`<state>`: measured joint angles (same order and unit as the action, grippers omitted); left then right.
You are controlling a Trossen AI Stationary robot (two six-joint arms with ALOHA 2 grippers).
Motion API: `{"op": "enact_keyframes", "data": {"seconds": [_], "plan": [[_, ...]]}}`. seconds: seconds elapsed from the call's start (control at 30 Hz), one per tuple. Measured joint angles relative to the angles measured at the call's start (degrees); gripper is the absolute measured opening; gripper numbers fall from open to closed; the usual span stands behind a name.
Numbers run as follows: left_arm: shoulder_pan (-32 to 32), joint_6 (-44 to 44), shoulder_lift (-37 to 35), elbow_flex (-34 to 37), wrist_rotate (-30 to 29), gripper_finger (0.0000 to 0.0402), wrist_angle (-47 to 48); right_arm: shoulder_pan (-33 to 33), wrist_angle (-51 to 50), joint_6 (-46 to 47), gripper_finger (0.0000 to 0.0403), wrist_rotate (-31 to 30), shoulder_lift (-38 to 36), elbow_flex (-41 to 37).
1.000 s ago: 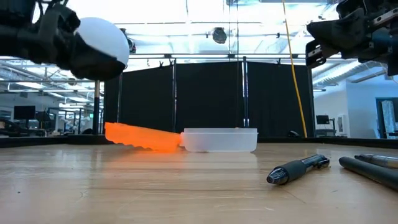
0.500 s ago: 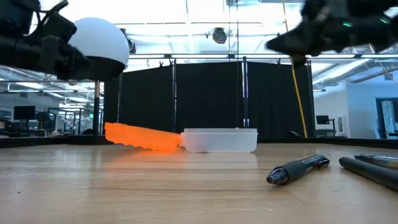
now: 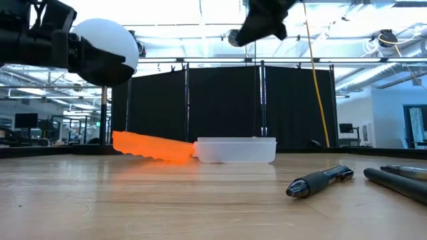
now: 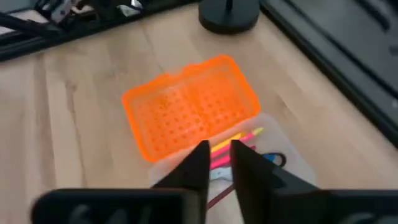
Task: Pick & place school supplies into a supply box
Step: Adjust the brown pencil in the orange supply box
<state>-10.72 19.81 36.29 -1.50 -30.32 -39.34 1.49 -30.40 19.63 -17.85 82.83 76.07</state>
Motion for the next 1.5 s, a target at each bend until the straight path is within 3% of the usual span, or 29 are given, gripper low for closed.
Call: {"op": "enact_keyframes", "data": {"seconds": [0.17,0.37,0.5,0.6,1.13,1.5], "plan": [[0.0,-2.3,0.0,0.0,-0.3,0.0037,4.6,-2.1,-16.6,8.2,0.0119,2.2,10.8,17.6],[0.0,-1.7,0.0,0.0,-0.4,0.0037,6.1,-6.6,-27.6,18.1,0.0122,9.2,22.9,27.1],[0.0,2.2,0.0,0.0,-2.2,0.0037,5.7,-9.1,-29.3,22.4,0.0119,18.4,28.4,27.5],[0.0,2.9,0.0,0.0,-4.4,0.0037,5.3,-9.9,-29.6,24.5,0.0119,22.0,31.7,27.4],[0.0,1.8,0.0,0.0,-6.2,0.0037,5.2,-10.8,-33.6,27.8,0.0119,19.6,35.4,25.1],[0.0,1.6,0.0,0.0,-6.2,0.0037,5.3,-11.1,-27.5,28.1,0.0118,19.6,35.2,22.2]]}}
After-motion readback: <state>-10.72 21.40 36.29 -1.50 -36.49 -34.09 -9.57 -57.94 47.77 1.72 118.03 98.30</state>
